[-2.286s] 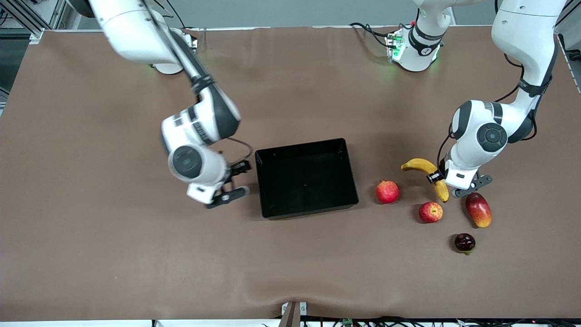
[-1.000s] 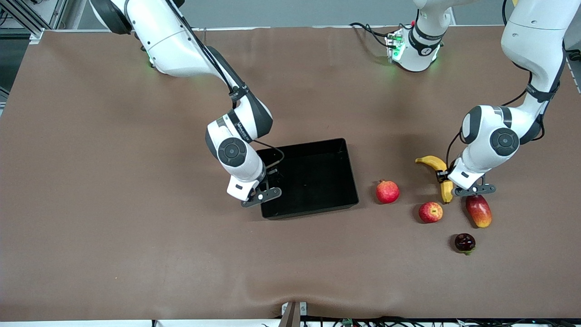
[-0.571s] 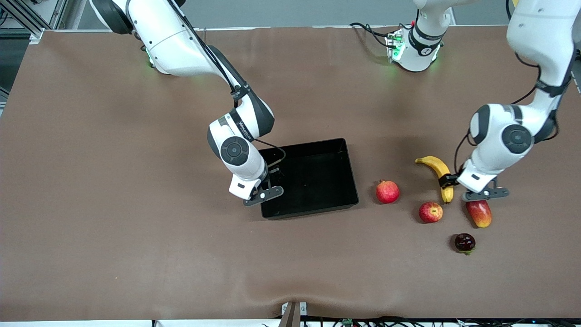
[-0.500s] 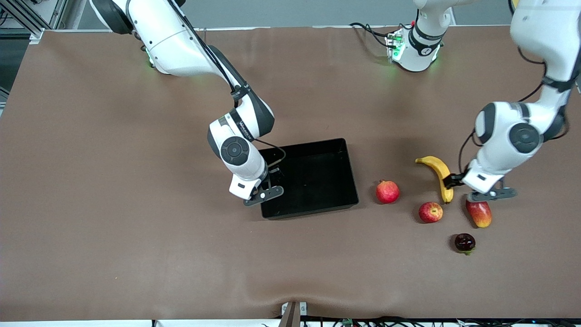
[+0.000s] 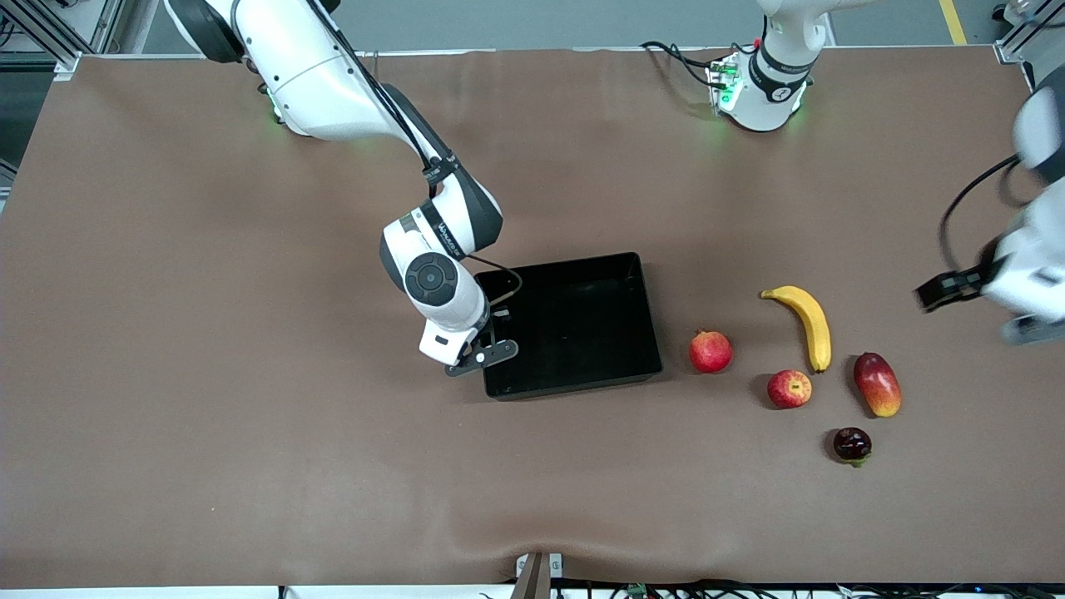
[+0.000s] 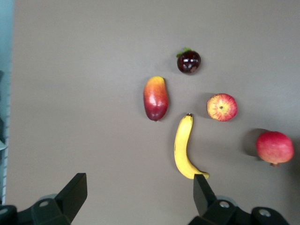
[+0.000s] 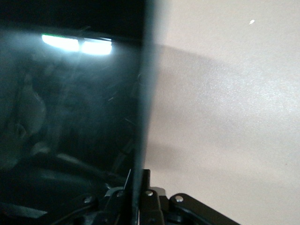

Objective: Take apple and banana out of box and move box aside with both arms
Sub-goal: 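Open the left gripper and raise it away from the banana, then grip the tray rim with the right gripper and drag it aside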

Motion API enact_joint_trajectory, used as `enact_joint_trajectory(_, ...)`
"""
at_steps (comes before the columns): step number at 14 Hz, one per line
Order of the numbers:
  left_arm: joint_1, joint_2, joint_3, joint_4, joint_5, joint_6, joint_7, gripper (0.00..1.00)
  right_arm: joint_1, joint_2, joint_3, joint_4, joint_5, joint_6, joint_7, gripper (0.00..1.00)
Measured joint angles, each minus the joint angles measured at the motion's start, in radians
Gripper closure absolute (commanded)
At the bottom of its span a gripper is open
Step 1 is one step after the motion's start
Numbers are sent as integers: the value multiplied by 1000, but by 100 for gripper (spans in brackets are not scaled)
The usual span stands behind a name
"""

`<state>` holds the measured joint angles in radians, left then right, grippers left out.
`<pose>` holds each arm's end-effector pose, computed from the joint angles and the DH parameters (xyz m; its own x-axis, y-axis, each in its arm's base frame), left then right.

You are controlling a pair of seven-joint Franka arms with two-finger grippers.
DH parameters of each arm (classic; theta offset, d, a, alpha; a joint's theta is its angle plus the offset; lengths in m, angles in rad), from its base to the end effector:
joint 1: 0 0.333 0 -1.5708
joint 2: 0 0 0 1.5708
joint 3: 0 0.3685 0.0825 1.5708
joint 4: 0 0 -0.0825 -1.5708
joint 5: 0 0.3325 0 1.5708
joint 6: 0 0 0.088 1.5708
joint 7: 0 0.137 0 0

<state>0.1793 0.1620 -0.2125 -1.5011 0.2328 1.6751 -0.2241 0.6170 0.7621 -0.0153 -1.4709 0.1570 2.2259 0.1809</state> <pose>0.5694 0.0212 0.6032 0.9847 0.1649 0.0569 0.1728 -0.9667 -0.1886 0.5828 0.4134 0.2661 0.9454 0.3244 -0.0321 0.3193 -0.9414 -0.1089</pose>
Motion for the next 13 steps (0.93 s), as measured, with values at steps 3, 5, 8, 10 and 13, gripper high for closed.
enact_joint_trajectory(3,0,-23,-16,89,-64,-82,0,0,3,0,1,0,-1,-5,-11,100)
enact_joint_trajectory(5,0,-59,-50,97,-77,-102,-1,0,3,0,-1,0,-1,-6,-11,100)
enact_joint_trajectory(8,-3,-126,-82,100,-82,-166,-5,0,-3,-12,-20,-2,-1,-4,-2,100)
enact_joint_trajectory(10,-5,-152,-81,93,-112,-188,-3,0,-46,-66,-47,-23,-2,-11,5,100)
enact_joint_trajectory(13,-123,-201,39,38,-154,-193,-2,0,-150,-181,-96,-110,-4,-13,2,100)
